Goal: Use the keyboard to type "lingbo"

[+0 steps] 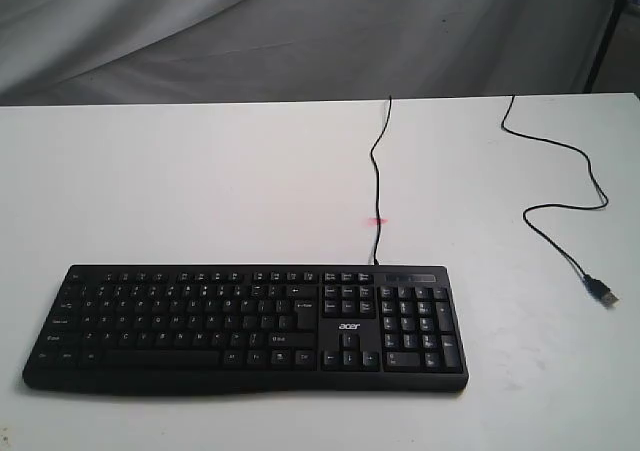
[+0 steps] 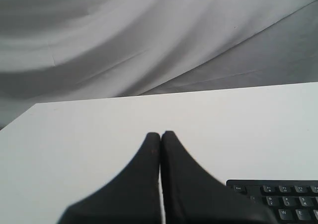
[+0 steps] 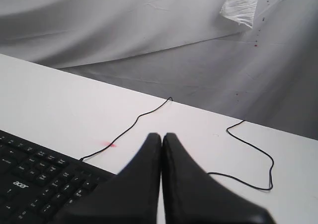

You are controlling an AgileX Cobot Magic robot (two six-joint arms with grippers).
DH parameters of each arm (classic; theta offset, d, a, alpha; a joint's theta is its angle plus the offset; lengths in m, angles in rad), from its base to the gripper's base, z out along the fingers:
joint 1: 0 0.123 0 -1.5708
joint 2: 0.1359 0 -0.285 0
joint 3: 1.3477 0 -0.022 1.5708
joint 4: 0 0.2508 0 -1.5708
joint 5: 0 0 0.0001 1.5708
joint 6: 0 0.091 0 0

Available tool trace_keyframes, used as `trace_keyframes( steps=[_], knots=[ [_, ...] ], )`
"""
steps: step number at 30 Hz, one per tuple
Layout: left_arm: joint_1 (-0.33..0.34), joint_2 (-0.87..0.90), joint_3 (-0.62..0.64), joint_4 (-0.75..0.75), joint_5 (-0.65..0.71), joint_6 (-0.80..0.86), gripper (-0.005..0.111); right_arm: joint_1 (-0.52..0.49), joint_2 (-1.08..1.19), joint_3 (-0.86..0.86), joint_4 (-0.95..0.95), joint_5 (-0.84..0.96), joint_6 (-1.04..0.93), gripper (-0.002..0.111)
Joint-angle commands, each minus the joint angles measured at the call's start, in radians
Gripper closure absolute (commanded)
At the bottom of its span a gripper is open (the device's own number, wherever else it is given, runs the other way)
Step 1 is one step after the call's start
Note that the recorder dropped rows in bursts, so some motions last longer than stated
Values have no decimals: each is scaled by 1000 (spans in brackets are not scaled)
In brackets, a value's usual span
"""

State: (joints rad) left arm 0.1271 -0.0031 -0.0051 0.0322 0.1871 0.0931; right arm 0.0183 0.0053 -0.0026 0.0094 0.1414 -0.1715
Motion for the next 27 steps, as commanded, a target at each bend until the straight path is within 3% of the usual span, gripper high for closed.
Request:
trace_keyframes(
  steps=[1,22,27],
  knots=[
    [-4,3,5,-1,-4,-3,106,-8,-5,3,-9,-1,-2,108],
    [-4,3,5,-1,-4,-3,106,-8,-5,-1,25,13,-2,108],
    [-4,3,5,-1,-4,-3,106,-8,53,-186,49,186,-2,108]
  ],
)
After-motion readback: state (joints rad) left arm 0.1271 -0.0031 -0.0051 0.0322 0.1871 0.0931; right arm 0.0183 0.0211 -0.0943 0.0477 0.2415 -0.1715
